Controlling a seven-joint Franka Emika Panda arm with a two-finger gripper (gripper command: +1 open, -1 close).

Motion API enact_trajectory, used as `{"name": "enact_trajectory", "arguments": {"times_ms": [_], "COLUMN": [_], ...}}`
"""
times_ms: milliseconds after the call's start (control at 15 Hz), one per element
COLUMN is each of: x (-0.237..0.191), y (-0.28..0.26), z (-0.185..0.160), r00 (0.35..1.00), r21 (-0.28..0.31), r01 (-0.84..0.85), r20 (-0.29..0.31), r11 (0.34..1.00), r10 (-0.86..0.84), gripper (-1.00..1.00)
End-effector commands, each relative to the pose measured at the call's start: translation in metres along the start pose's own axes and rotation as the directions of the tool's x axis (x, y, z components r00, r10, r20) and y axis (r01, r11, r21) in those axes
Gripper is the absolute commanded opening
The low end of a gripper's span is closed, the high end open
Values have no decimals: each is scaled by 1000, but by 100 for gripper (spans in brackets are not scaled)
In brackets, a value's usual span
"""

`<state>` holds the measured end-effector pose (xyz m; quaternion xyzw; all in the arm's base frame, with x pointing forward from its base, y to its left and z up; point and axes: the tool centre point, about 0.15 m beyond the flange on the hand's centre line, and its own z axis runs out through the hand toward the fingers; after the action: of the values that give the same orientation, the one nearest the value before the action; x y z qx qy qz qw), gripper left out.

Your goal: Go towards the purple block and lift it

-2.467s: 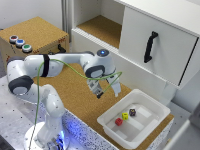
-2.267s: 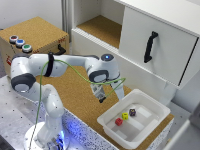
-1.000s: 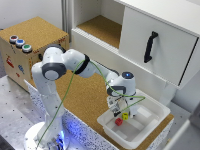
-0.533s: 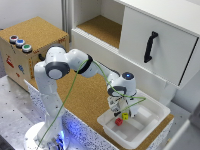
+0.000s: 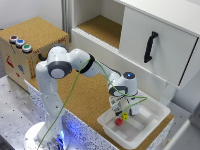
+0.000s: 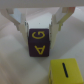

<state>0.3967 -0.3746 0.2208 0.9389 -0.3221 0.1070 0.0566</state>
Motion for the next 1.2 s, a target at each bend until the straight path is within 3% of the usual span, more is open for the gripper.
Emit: {"name": "enact_trajectory", "arguments": {"times_ms": [0, 333, 667, 1133], "x": [8, -4, -27, -92], "y": [-10, -41, -86, -209], "z": [-15, -100, -187, -211], "r00": [999, 985, 945, 878], "r21": [68, 112, 194, 258], "r01": [34, 141, 251, 465], "r20": [2, -112, -260, -255], "r11": [997, 984, 948, 847], "r10": [-34, -128, -197, -405], "gripper": [-100, -100, -100, -100]}}
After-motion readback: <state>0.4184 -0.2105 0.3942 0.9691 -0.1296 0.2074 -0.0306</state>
